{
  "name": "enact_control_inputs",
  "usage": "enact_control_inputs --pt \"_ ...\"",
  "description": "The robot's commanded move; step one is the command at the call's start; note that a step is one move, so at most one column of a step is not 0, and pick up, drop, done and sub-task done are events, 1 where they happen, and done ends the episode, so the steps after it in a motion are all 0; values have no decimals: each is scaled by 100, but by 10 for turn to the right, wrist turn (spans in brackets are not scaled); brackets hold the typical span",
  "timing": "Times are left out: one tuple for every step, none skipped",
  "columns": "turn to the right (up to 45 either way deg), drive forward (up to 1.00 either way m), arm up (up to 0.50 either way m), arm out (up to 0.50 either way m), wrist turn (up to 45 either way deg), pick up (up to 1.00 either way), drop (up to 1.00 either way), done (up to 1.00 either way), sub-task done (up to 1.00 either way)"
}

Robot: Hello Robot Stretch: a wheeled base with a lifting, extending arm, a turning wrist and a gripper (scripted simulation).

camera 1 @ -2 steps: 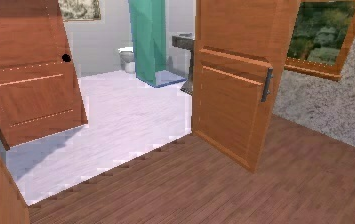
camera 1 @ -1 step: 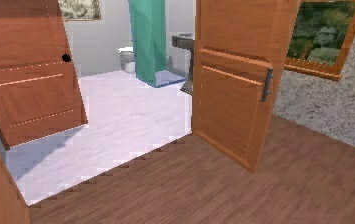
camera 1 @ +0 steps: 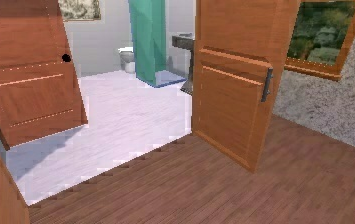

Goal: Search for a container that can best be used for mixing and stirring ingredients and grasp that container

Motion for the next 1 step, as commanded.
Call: enact_control_inputs --pt "0 0 0 0 0 0 0 100 0"
